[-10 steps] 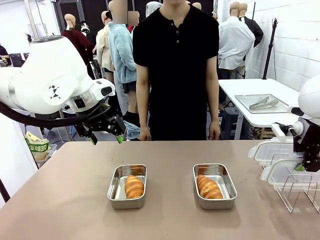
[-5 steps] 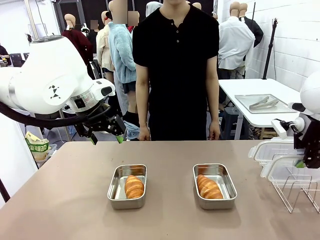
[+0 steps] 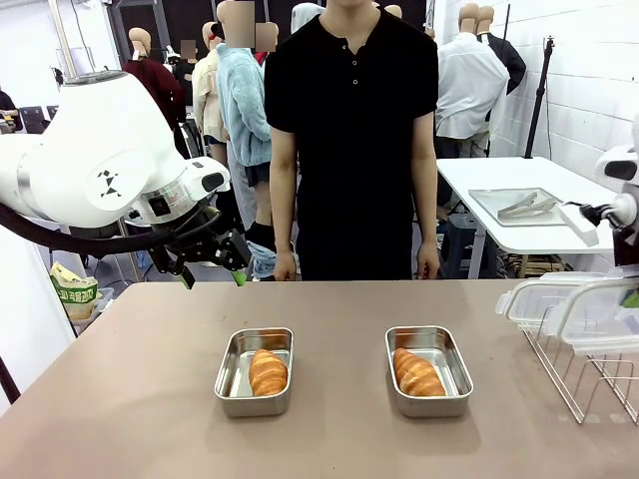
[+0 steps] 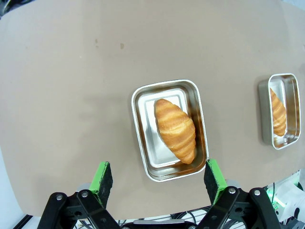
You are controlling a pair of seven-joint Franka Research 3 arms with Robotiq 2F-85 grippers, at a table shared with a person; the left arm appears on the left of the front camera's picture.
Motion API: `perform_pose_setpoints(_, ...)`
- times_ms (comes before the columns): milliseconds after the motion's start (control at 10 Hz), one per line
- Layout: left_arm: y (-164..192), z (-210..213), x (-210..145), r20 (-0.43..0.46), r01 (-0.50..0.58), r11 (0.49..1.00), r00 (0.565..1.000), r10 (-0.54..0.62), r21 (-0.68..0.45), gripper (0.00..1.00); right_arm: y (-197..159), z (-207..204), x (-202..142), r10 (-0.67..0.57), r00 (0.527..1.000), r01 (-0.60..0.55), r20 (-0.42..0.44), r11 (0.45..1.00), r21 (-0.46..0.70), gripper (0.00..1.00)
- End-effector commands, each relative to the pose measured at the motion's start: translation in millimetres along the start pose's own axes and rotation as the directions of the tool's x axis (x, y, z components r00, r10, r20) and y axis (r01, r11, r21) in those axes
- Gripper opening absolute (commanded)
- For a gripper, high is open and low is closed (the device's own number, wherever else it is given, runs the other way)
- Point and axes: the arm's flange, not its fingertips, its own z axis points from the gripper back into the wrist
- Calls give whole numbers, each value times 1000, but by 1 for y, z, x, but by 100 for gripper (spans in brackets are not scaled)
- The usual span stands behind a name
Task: Place the bread in airtight containers.
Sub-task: Pick up one Airtight Container lid and hand it to the human.
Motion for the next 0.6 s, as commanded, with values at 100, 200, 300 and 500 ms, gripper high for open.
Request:
perform_pose_setpoints(100, 1, 1, 1, 4, 0, 1000, 1000, 0, 8, 100, -2, 46, 11, -7, 998, 10, 69, 999, -51, 0)
perform_pose_setpoints(200, 1, 1, 1, 4, 0, 1000, 1000, 0, 8, 100, -7, 64, 21, 33, 998, -26, 60, 993, -117, 0)
perform_pose_setpoints(300, 1, 1, 1, 4, 0, 1000, 1000, 0, 8, 100, -13, 80, 31, 73, 996, -62, 53, 981, -182, 0)
perform_pose_setpoints(500, 1, 1, 1, 4, 0, 1000, 1000, 0, 8, 100, -30, 110, 59, 186, 983, -174, 1, 921, -347, 0)
